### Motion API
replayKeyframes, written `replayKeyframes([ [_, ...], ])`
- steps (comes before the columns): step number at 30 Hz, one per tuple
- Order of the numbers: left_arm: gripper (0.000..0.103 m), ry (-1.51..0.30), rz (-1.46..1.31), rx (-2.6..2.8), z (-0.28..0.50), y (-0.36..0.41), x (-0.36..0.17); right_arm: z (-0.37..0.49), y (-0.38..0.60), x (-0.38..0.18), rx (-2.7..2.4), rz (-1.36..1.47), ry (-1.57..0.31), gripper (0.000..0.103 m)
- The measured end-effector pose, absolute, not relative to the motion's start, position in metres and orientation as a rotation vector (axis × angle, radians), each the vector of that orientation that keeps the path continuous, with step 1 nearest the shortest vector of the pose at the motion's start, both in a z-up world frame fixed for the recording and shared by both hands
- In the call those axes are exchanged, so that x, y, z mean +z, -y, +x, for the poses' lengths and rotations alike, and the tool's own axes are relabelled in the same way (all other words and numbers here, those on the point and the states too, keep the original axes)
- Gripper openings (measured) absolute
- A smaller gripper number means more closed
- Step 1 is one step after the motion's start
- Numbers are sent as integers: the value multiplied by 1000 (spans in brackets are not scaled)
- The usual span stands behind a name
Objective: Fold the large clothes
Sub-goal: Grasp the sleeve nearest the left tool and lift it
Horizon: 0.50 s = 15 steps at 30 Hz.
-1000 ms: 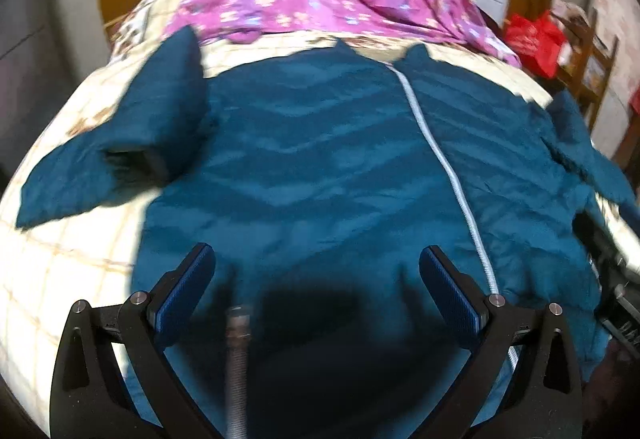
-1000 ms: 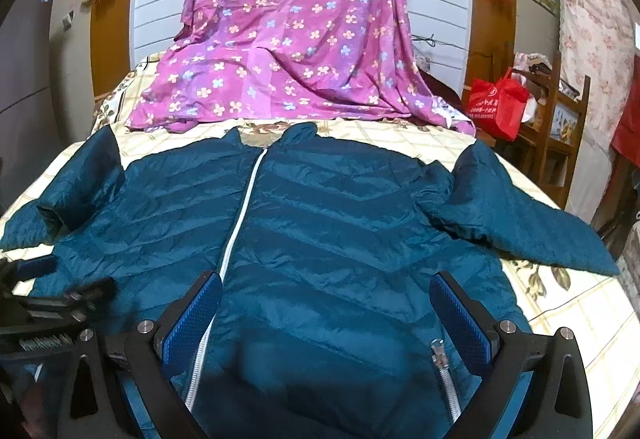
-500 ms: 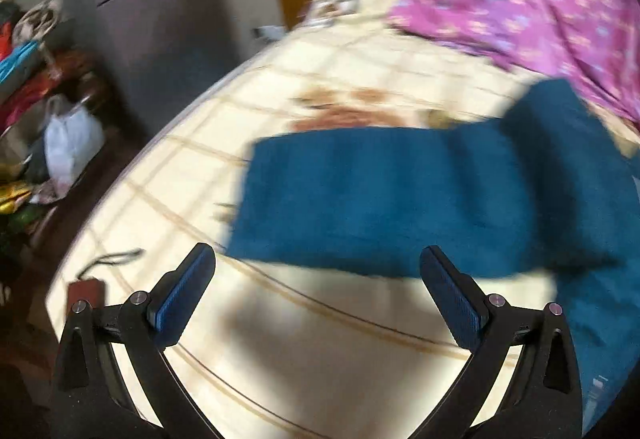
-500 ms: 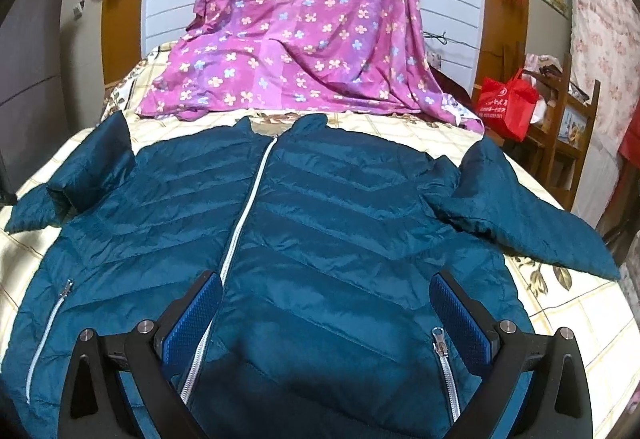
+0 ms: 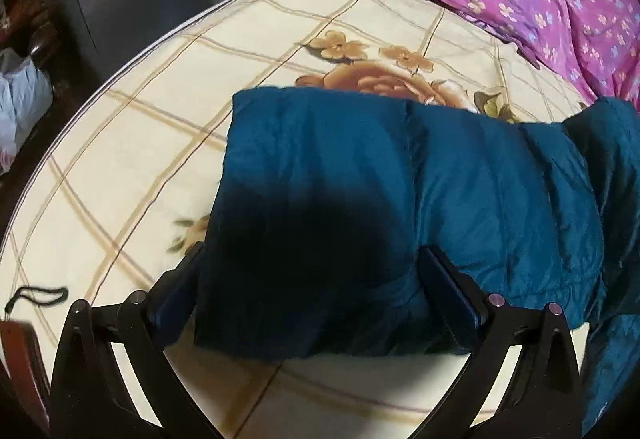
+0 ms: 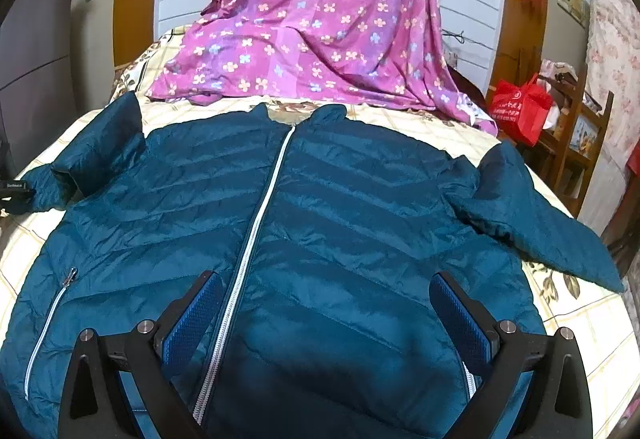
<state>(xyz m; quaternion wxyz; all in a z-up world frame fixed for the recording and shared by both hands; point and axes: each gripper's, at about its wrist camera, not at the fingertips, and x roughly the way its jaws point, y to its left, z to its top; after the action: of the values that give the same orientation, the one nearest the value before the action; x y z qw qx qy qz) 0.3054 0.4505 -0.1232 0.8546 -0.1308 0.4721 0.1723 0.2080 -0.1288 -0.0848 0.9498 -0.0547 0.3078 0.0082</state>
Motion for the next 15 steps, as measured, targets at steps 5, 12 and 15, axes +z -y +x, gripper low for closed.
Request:
replayKeyframes([
  [5, 57, -907, -367, 342, 305, -460, -117, 210, 129, -86, 9, -114, -626, 103],
  [12, 17, -826, -376, 265, 288, -450, -90, 211, 129, -85, 3, -103, -622, 103],
  [15, 17, -782, -362, 354, 274, -460, -69, 210, 131, -85, -1, -106, -618, 103],
])
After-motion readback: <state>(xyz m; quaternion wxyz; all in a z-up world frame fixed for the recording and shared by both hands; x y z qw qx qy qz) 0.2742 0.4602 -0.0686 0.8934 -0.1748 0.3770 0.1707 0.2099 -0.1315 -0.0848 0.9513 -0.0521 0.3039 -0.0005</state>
